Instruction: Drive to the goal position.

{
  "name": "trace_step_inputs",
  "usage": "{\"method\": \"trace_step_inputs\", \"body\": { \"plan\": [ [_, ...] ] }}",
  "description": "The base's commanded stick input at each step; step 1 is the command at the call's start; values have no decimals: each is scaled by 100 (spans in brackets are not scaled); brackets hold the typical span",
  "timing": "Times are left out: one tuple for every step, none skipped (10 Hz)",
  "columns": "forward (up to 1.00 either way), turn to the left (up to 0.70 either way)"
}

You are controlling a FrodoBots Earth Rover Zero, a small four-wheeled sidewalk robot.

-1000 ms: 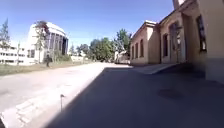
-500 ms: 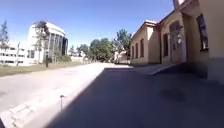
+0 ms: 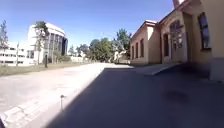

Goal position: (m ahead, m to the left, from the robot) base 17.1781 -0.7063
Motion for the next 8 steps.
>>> {"method": "trace_step_inputs", "body": {
  "plan": [
    [24,0],
    [25,0],
    [25,0],
    [25,0],
    [24,0],
    [25,0],
    [25,0],
    [25,0]
  ]
}}
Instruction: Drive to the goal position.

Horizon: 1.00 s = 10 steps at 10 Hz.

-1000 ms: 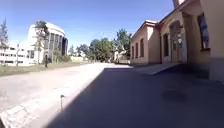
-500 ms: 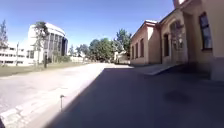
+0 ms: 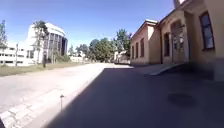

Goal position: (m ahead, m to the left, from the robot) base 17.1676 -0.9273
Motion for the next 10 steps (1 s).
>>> {"method": "trace_step_inputs", "body": {
  "plan": [
    [25,0],
    [24,0],
    [24,0],
    [24,0],
    [24,0],
    [23,0],
    [23,0],
    [23,0],
    [23,0],
    [23,0]
  ]
}}
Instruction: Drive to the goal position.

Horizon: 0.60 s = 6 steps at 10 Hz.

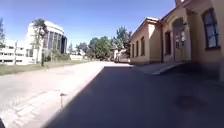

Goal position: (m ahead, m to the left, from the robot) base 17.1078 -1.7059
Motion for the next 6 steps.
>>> {"method": "trace_step_inputs", "body": {
  "plan": [
    [23,0],
    [23,0],
    [23,0],
    [23,0],
    [23,0],
    [23,0]
  ]
}}
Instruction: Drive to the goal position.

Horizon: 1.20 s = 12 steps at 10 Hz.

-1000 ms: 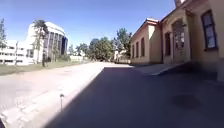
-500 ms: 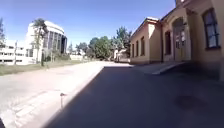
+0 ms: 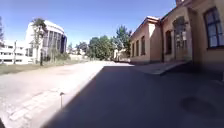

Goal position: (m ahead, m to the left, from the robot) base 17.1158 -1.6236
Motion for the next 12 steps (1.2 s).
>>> {"method": "trace_step_inputs", "body": {
  "plan": [
    [23,0],
    [23,0],
    [23,0],
    [23,0],
    [22,0],
    [21,0],
    [20,0],
    [21,0],
    [20,0],
    [20,0],
    [20,0],
    [21,0]
  ]
}}
